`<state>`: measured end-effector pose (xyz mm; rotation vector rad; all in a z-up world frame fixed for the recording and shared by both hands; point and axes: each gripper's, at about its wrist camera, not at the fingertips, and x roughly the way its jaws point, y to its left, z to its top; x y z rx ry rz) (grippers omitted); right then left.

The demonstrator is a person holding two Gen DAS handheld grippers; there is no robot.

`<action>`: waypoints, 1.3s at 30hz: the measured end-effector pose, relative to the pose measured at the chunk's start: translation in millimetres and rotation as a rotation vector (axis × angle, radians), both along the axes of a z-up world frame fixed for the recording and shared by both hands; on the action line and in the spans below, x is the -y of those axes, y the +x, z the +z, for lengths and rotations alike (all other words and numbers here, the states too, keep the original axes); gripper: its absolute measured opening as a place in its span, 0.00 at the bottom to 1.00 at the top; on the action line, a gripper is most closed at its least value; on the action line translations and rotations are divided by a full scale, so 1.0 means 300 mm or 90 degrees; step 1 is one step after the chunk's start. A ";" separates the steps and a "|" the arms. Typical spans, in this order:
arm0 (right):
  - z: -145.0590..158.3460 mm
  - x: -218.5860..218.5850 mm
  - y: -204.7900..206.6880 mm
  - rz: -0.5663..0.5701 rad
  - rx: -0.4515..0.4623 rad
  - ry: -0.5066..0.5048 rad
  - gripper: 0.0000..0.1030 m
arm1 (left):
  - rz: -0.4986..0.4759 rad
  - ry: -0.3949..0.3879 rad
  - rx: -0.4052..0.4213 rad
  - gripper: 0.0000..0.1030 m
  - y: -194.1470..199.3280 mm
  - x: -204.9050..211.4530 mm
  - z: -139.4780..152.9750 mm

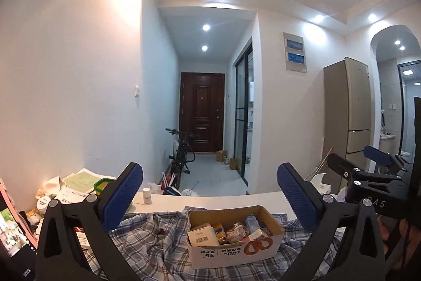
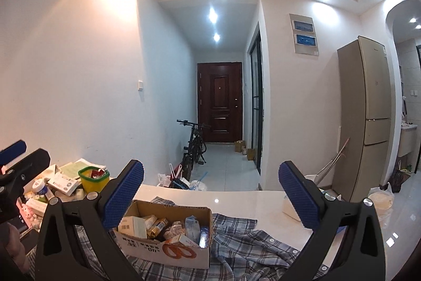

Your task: Organize objects

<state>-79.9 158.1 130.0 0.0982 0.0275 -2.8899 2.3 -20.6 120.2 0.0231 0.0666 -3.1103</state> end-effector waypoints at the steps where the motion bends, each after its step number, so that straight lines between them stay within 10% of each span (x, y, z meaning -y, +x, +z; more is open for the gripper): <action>1: -0.001 -0.005 0.015 0.001 -0.003 0.000 0.99 | -0.008 0.004 -0.001 1.00 0.011 0.000 -0.001; 17: -0.111 -0.059 0.193 -0.056 -0.087 0.011 0.99 | -0.021 0.014 0.026 1.00 0.080 0.001 -0.170; 39: -0.413 -0.054 0.089 -0.059 -0.031 0.032 0.99 | -0.005 0.018 0.003 1.00 0.042 -0.020 -0.440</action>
